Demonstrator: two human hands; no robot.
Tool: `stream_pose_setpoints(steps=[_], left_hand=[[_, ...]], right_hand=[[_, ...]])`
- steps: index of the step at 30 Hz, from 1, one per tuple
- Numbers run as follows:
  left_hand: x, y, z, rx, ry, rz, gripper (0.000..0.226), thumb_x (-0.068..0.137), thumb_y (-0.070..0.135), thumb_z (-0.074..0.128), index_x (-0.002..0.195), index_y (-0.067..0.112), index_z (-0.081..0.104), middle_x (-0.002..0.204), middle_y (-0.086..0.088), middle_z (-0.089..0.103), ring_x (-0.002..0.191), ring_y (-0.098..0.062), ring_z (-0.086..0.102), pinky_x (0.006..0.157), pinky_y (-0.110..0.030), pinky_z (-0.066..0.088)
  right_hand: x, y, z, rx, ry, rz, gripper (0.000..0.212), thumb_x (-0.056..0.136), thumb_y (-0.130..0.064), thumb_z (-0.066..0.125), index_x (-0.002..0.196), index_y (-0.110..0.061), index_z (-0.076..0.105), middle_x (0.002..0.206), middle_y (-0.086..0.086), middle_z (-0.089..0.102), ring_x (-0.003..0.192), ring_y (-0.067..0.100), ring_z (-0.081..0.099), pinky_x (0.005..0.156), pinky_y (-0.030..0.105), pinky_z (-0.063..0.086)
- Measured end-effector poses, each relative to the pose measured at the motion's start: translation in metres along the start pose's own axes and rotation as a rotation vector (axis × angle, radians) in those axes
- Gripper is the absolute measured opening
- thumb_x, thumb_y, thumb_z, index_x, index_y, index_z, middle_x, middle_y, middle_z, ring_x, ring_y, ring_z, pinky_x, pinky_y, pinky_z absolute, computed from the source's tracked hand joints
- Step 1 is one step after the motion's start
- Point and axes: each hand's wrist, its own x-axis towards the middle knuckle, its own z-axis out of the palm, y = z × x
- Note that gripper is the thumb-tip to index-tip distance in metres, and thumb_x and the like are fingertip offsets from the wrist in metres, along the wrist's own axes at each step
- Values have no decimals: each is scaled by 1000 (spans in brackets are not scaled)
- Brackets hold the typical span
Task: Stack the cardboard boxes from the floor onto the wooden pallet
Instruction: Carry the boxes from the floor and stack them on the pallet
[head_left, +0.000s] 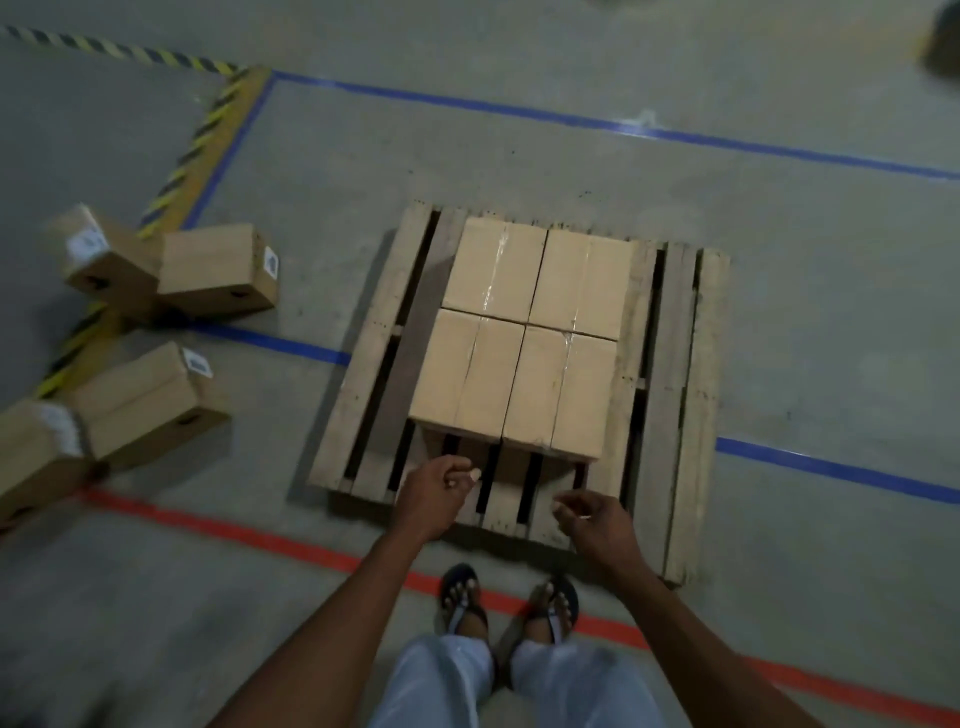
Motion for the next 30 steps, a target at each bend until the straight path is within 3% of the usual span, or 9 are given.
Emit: stream_pose_setpoints(steps=[4, 6, 12, 16, 18, 21, 25, 27, 30], left_hand=[[-90, 1, -43, -70, 42, -62, 26, 99, 24, 73, 122, 11, 75, 115, -9, 77, 107, -25, 73, 93, -40, 60], [-124, -6, -61, -94, 100, -98, 26, 99, 24, 73, 121, 10, 76, 113, -7, 78, 105, -22, 73, 94, -41, 61], [-194, -46, -100, -182, 290, -204, 20, 98, 27, 75, 115, 16, 78, 106, 1, 77, 102, -18, 73, 88, -29, 55], [-216, -96, -123, -254, 365, -330, 10, 95, 28, 76, 94, 37, 73, 97, -1, 80, 94, -22, 77, 88, -40, 62], [-211, -132, -124, -280, 370, -377, 5, 90, 33, 77, 91, 37, 75, 97, -1, 81, 94, -22, 78, 87, -43, 62], [-208, -154, -147, -309, 408, -420, 13, 92, 30, 77, 104, 26, 81, 101, 4, 81, 98, -15, 76, 86, -28, 58], [-195, -198, -193, -378, 410, -486, 7, 96, 35, 75, 90, 37, 77, 79, 10, 76, 88, -10, 75, 65, -7, 46], [-182, -232, -223, -368, 411, -498, 16, 96, 40, 71, 81, 43, 73, 76, 11, 73, 87, -9, 74, 62, -6, 43], [-167, -282, -282, -406, 393, -517, 19, 90, 44, 72, 76, 33, 75, 80, 6, 75, 87, -13, 74, 65, -12, 48]], right_hand=[[-76, -32, -11, -29, -58, -19, 9, 97, -28, 71, 103, -27, 77, 92, -7, 77, 83, 8, 73, 80, 35, 62], [-97, -38, -15, -60, -93, -37, 14, 97, -29, 71, 107, -23, 78, 91, -6, 77, 81, 9, 73, 76, 33, 61], [-111, -52, -6, -158, -215, -43, 9, 96, -27, 71, 100, -27, 79, 89, -6, 79, 83, 16, 74, 84, 47, 62], [-110, -105, 21, -215, -303, -55, 12, 100, -18, 65, 100, -25, 75, 90, 0, 78, 78, 18, 73, 74, 37, 59], [-105, -124, 33, -259, -327, -77, 16, 99, -18, 65, 94, -30, 75, 87, 0, 78, 73, 18, 72, 69, 38, 58], [-90, -157, 69, -339, -364, -103, 17, 96, -25, 71, 84, -37, 72, 83, -5, 78, 76, 14, 75, 76, 41, 61], [-66, -209, 131, -428, -430, -124, 14, 92, -32, 76, 82, -40, 72, 81, -11, 78, 76, 3, 73, 77, 33, 61], [-51, -235, 171, -455, -429, -126, 11, 90, -30, 79, 82, -36, 76, 73, -13, 77, 66, -2, 70, 73, 31, 58], [-40, -288, 240, -494, -432, -133, 4, 91, -28, 77, 94, -28, 80, 75, -10, 77, 71, 5, 71, 78, 39, 60]])
